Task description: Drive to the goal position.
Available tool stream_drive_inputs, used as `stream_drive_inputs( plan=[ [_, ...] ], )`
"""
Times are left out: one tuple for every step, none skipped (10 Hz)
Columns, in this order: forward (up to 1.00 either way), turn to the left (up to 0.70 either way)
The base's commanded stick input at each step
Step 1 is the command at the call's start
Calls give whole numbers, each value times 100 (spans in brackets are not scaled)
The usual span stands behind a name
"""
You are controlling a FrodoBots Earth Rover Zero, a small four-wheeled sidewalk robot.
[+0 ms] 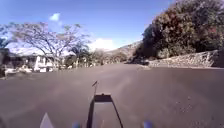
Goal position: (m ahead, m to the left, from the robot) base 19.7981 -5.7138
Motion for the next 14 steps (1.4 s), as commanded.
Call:
stream_drive_inputs(
  plan=[
    [70, 0],
    [70, 0],
    [70, 0],
    [70, 0],
    [70, 0],
    [70, 0],
    [70, 0],
    [70, 0],
    [70, 0],
    [70, 0],
    [70, 0],
    [70, 0],
    [70, 0],
    [70, 0]
  ],
)
